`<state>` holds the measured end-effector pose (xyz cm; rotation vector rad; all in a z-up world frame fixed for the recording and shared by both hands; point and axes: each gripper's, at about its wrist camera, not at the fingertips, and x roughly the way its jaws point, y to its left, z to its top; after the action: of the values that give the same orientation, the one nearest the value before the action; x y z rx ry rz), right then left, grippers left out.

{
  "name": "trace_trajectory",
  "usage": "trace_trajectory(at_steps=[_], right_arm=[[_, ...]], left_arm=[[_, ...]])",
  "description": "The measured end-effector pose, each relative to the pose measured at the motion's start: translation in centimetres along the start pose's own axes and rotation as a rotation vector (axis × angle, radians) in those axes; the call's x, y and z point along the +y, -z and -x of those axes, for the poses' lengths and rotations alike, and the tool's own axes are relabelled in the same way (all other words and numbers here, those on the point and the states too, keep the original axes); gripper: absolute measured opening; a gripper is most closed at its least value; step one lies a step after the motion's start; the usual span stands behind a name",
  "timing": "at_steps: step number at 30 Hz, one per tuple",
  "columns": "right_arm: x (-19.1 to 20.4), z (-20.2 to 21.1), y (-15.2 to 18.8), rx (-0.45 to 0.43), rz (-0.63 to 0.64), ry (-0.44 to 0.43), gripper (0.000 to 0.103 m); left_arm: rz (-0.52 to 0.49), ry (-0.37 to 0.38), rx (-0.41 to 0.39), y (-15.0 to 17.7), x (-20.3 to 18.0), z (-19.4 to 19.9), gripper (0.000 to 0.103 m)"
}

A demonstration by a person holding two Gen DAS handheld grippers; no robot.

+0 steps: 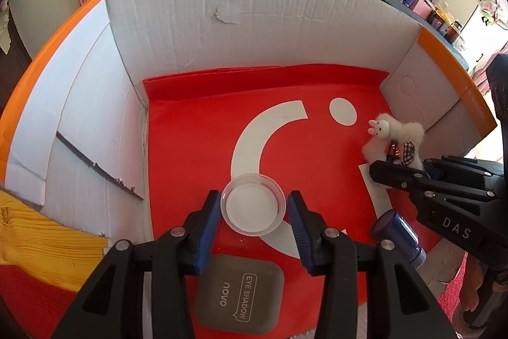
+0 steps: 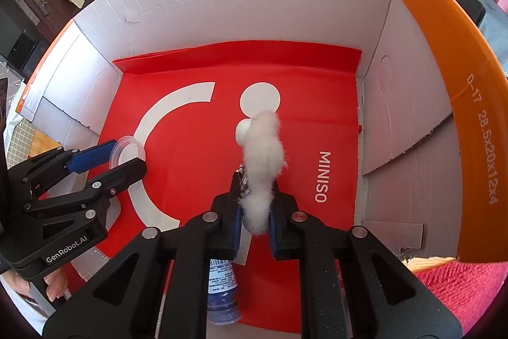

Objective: Organize objects
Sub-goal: 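Release clear lid and white star plush onto the red sheet, withdraw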

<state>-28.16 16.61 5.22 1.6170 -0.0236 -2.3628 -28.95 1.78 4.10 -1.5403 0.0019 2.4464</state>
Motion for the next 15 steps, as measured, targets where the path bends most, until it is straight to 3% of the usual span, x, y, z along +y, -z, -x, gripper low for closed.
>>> trace_trajectory(at_steps=[7,15], right_arm=[[-0.36,0.32,0.09,0.002,-0.003,0.002,0.014],[0.20,0.40,0.20,0.002,0.011,-0.001,0.023]], left_arm=[[-0.002,0.000,-0.001,0.09,0.03,-0.14,0.047],[0.000,0.006,-0.001,0.06,0.01,-0.17,0.047]])
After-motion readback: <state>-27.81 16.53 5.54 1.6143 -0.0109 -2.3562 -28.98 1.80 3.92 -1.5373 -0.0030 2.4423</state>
